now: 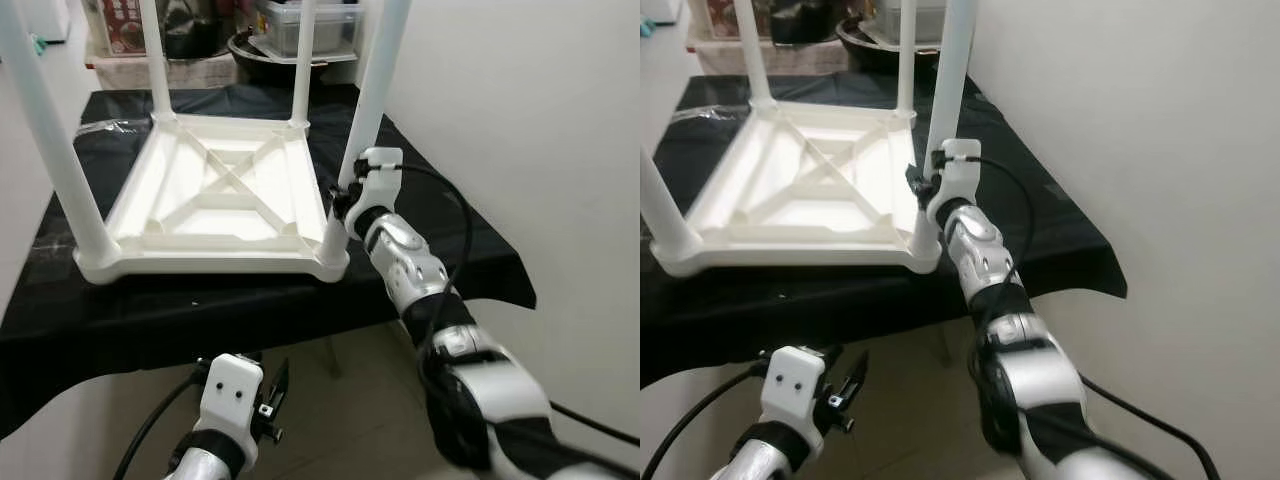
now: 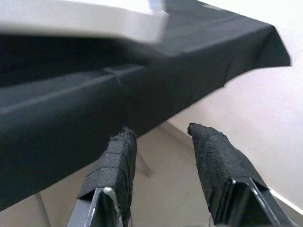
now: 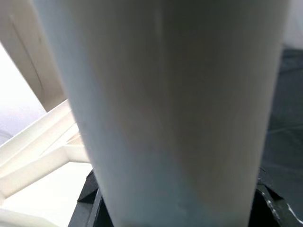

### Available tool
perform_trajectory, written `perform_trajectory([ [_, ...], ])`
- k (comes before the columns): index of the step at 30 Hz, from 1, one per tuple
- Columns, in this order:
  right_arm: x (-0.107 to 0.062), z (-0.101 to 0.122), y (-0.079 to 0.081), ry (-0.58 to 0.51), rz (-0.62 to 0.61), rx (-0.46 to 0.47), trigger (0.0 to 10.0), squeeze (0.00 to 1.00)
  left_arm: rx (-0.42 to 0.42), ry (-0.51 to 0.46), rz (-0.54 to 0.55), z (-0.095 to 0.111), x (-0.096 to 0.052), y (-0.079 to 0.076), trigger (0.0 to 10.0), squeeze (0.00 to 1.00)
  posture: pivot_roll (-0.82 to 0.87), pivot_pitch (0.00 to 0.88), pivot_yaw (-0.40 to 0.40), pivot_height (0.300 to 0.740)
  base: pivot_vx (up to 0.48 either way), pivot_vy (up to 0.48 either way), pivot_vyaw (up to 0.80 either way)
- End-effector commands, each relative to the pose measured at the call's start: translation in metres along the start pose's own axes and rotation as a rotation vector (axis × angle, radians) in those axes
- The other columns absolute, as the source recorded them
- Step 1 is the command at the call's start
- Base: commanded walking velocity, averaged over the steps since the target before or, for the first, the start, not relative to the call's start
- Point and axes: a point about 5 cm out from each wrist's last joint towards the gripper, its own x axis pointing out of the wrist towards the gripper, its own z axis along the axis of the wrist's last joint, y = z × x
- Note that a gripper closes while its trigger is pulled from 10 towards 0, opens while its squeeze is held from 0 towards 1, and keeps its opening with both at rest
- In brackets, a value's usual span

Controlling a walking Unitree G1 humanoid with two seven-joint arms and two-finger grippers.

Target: Building children table

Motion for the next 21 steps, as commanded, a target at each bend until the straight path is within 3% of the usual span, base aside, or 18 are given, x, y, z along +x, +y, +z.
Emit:
perform_trajectory([
  [1, -0.001, -0.024, -0.001, 0.078, -0.056, 0.339, 0.0, 0.0, 0.003, 0.012, -0.01, 0.002, -0.005, -0.003, 10.0, 0.0, 0.14, 0.193, -0.121, 0.74, 0.0, 0.0, 0.0],
  [2, -0.001, -0.024, -0.001, 0.078, -0.056, 0.339, 0.0, 0.0, 0.003, 0.012, -0.01, 0.002, -0.005, -0.003, 10.0, 0.0, 0.14, 0.193, -0.121, 0.74, 0.0, 0.0, 0.0],
  [3, 0.0, -0.032, 0.004, 0.121, -0.069, 0.427, 0.0, 0.0, -0.001, 0.014, -0.015, 0.004, -0.008, -0.005, 10.0, 0.0, 0.15, 0.207, -0.122, 0.74, 0.0, 0.0, 0.0],
  [5, 0.0, -0.032, 0.004, 0.121, -0.069, 0.427, 0.0, 0.0, -0.001, 0.014, -0.015, 0.004, -0.008, -0.005, 10.0, 0.0, 0.15, 0.207, -0.122, 0.74, 0.0, 0.0, 0.0],
  [7, 0.0, -0.05, 0.018, 0.217, -0.092, 0.593, 0.0, 0.0, -0.005, 0.023, -0.025, 0.006, -0.012, -0.007, 10.0, 0.0, 0.15, 0.223, -0.123, 0.74, 0.0, 0.0, 0.0],
  [8, 0.0, -0.05, 0.018, 0.217, -0.092, 0.593, 0.0, 0.0, -0.005, 0.023, -0.025, 0.006, -0.012, -0.007, 10.0, 0.0, 0.15, 0.223, -0.123, 0.74, 0.0, 0.0, 0.0],
  [11, -0.002, -0.072, 0.042, 0.333, -0.098, 0.72, 0.0, 0.0, -0.004, 0.028, -0.031, 0.008, -0.016, -0.009, 10.0, 0.0, 0.16, 0.233, -0.125, 0.74, 0.0, 0.0, 0.0],
  [15, -0.002, -0.076, 0.049, 0.353, -0.091, 0.742, 0.0, 0.0, -0.004, 0.029, -0.031, 0.009, -0.017, -0.009, 10.0, 0.0, 0.16, 0.233, -0.125, 0.74, 0.0, 0.0, 0.0],
  [16, -0.003, -0.081, 0.06, 0.386, -0.088, 0.78, 0.0, 0.0, 0.0, 0.033, -0.031, 0.011, -0.018, -0.011, 10.0, 0.0, 0.17, 0.236, -0.137, 0.74, 0.0, 0.0, 0.0],
  [21, -0.003, -0.086, 0.068, 0.41, -0.103, 0.814, 0.0, 0.0, -0.001, 0.034, -0.03, 0.013, -0.019, -0.013, 10.0, 0.0, 0.18, 0.237, -0.141, 0.74, 0.0, 0.0, 0.0],
])
